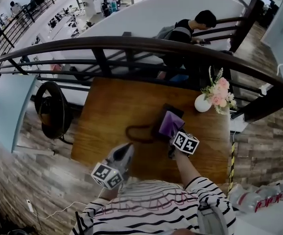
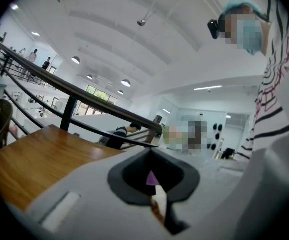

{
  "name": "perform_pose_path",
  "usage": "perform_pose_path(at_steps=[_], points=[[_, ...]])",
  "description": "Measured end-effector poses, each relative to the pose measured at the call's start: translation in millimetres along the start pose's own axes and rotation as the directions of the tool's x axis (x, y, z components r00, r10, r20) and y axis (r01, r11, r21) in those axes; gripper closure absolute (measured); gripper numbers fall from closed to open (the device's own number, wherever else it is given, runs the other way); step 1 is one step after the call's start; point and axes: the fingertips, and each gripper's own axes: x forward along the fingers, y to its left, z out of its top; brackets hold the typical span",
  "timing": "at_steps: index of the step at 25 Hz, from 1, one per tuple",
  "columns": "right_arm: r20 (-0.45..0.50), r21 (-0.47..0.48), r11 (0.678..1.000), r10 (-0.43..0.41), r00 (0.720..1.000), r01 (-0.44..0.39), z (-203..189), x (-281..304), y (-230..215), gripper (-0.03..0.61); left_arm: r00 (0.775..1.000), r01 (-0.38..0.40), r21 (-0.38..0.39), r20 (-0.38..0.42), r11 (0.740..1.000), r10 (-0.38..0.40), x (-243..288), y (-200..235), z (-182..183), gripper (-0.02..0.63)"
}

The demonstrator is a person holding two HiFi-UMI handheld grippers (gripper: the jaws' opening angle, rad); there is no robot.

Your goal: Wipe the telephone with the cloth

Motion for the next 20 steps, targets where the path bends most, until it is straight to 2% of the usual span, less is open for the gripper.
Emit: perform_pose_path(at_steps=[7,12,15,20], points=[[0.037,0.04,0.997,-0.072,0.997,0.071,2,-33,-36,0.543,0.997,0.072,0.003,-0.02,0.997,-0.072,14,-13,-3,0.614],[0.06,0.056,0.994,-0.094,0.994,0.091,6,-46,-41,0.543,0.994,0.108,0.002,-0.03,0.994,-0.108,21,-21,-7,0.614],[0.073,0.062,0.996,-0.075,0.995,0.071,8,-49,-32,0.543,0.993,0.116,0.005,-0.028,0.993,-0.116,20,-22,-6,0.614],[0.079,0.037,0.999,0.009,0.997,-0.012,12,-45,4,0.543,0.995,0.094,0.002,-0.012,0.996,-0.094,12,-18,-4,0.614]])
